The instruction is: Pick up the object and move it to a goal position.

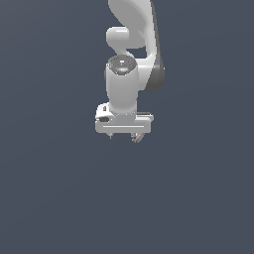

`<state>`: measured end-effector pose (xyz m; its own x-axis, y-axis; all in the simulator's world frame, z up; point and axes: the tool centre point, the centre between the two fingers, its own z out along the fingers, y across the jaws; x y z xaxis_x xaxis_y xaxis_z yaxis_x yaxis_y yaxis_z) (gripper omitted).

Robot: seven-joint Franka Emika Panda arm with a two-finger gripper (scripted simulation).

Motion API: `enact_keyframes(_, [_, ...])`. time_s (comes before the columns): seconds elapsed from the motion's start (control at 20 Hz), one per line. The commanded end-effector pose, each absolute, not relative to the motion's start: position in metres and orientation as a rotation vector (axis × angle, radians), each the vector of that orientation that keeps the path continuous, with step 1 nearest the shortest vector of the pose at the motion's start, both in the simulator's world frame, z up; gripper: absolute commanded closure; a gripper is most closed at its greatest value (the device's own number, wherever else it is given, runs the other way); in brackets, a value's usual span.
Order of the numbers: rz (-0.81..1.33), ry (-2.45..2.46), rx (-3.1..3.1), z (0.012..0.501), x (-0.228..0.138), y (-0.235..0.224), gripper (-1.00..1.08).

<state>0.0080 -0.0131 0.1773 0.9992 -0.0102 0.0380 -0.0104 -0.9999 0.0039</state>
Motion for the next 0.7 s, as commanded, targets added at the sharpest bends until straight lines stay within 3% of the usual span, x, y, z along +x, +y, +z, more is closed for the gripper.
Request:
enact_keyframes(0.0, [0.060,-0.035,3.141,0.1772,0.0082,-0.0178,-0.92])
enact_keyframes(0.65, [0.054,-0.122,3.141,0.1691,-0.0005,-0.0093,-0.92])
